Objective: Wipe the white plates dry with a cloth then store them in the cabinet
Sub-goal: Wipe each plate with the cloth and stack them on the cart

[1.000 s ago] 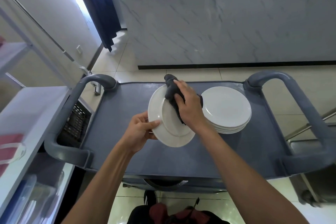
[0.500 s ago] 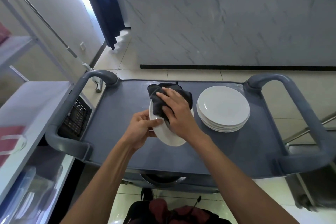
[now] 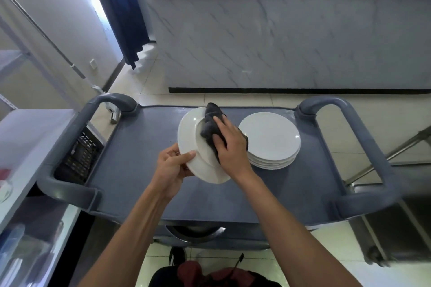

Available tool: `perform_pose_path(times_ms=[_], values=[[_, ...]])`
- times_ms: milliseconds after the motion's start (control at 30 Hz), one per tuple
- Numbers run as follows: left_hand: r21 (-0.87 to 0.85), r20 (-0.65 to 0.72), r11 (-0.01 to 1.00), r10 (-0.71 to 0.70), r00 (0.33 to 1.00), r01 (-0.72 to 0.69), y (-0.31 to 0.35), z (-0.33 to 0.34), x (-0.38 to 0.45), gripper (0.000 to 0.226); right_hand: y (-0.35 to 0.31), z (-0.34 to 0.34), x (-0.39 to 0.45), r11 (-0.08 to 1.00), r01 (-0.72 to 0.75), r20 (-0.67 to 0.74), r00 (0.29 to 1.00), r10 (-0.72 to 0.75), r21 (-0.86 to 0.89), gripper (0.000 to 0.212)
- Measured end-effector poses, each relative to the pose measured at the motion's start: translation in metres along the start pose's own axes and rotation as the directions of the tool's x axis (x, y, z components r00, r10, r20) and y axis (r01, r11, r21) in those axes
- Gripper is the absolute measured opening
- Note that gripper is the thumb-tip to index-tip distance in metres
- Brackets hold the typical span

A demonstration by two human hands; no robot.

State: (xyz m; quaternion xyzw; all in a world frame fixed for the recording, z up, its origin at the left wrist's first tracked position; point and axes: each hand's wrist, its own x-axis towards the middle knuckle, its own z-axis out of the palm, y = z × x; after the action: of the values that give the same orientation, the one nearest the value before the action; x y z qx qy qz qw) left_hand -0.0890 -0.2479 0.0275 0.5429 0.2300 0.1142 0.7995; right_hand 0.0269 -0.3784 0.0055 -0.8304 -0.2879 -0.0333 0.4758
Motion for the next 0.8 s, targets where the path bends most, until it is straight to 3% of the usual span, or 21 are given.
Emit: perform_pose_path(times_ms=[67,433,600,800], values=[[-0.003,-0.023,1.0,-0.007,1.0,0.006,-0.001,0.007,-0.001,0.02,0.004,-0.003,-0.006,1.0,0.019,0.004,1.0,-0.019,-0.009,0.049],[-0.046,-0.085,0.998,-0.036,0.996,0.032,0.007,0.015,0.003,0.022,-0.001,-0.002,-0.035,0.999,0.047,0.027,0.999,-0.047,0.005,0.046],[-0.17,-0.139,0.984,-0.079,0.987,0.055,0.013,0.018,0.008,0.022,-0.004,0.001,-0.052,0.985,0.145,0.063,0.988,-0.139,-0.095,0.048],[-0.181,-0.107,0.98,-0.098,0.989,0.077,0.015,0.015,0.008,0.023,0.004,0.0,-0.05,0.969,0.198,0.043,0.98,-0.194,-0.148,0.053]])
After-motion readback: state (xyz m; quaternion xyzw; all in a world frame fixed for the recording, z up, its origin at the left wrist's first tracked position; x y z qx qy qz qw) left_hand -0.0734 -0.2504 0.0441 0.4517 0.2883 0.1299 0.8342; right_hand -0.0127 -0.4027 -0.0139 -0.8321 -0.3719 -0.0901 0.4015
